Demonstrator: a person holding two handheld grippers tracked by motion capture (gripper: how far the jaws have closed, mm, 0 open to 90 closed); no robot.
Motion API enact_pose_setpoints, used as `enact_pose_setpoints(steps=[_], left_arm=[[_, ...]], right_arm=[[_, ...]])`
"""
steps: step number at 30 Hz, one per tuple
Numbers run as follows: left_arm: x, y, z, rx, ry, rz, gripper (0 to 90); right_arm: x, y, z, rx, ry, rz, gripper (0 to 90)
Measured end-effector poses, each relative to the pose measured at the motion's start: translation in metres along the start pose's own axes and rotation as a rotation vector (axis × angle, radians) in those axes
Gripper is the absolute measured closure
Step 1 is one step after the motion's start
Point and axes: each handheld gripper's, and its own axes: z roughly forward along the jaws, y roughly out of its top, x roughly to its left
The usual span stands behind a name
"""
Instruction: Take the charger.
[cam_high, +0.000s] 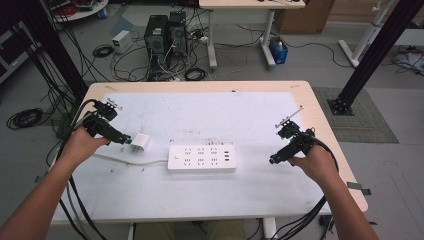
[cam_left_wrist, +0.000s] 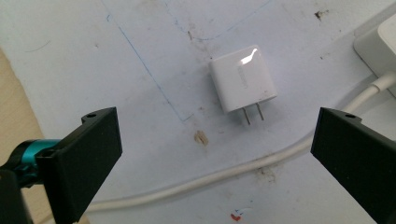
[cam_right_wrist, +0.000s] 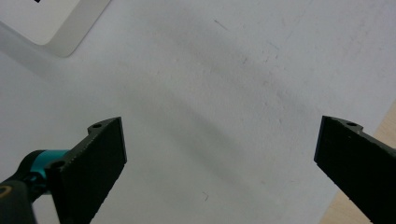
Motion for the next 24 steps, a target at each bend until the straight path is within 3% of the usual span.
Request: enact_pose_setpoints(steps=[9, 19, 24], left_arm=[[0.001, 0.002, 0.002, 0.004, -0.001, -0.023, 1.9], [0.003, 0.005, 0.006, 0.003, 0.017, -0.102, 1.9], [0.001, 0.006, 0.020, 0.028, 0.007, -0.139, 1.9]], right_arm=[[-0.001, 0.000, 0.001, -0.007, 0.002, 0.004, 1.6], [0.000, 0.002, 0.002, -0.003, 0.006, -0.010, 1.6], [0.000, 0.003, 0.003, -0.005, -0.003, -0.017, 1.6]])
